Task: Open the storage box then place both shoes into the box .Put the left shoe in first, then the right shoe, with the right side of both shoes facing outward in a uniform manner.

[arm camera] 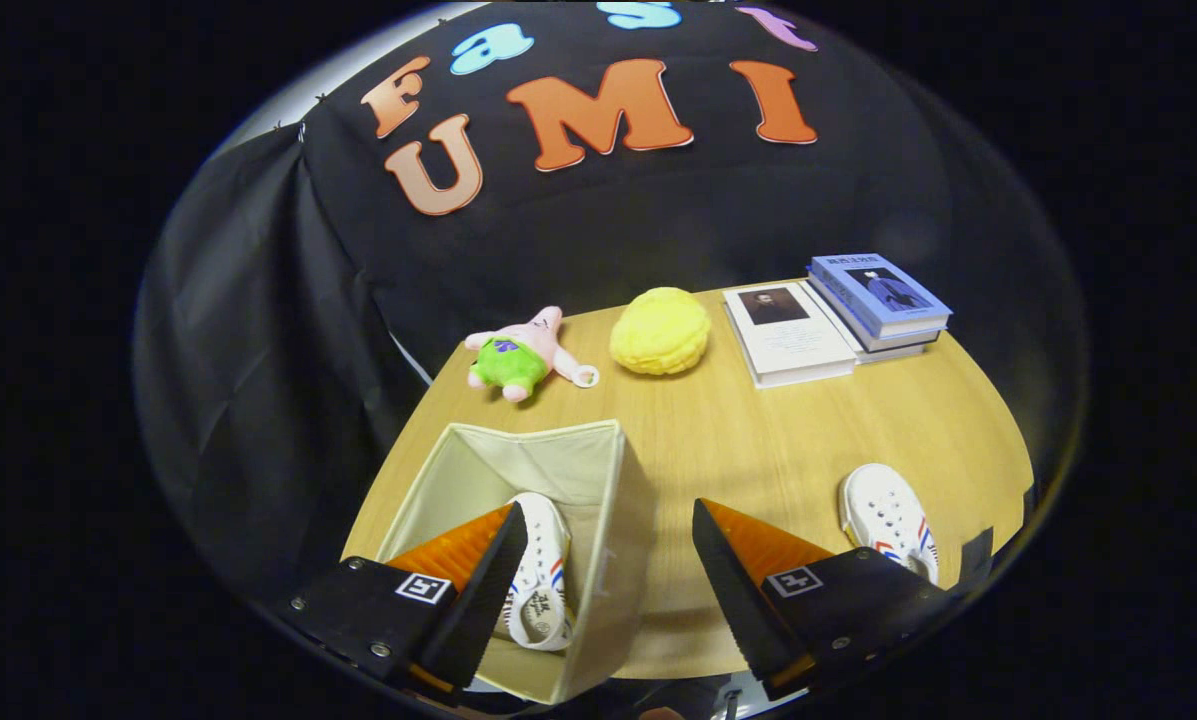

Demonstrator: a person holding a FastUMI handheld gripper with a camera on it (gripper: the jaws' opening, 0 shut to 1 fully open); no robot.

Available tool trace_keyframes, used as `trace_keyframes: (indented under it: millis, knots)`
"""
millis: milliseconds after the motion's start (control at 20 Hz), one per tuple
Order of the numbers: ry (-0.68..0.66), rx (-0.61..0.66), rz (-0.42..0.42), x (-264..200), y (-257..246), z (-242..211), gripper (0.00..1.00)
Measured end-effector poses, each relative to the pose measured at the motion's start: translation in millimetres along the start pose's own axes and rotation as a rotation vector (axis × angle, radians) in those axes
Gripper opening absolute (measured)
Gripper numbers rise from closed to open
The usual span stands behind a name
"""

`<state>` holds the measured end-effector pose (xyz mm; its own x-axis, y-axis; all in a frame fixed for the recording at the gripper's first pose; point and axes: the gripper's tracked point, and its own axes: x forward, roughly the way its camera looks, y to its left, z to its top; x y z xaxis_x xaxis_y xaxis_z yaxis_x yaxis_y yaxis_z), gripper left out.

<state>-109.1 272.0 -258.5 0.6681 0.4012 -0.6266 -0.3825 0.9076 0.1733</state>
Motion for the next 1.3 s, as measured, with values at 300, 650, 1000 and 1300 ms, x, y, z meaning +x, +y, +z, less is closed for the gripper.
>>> trace_keyframes:
  millis: [300,650,1000,1300]
  knots:
    - [-0.003,0.029,-0.114,-10,-81,0,0.99]
    - [0.032,0.091,-0.226,-26,-177,-20,0.99]
    - [0.082,0.127,-0.303,-28,-256,-51,0.99]
    - [0.181,0.153,-0.263,-10,-285,-93,0.9]
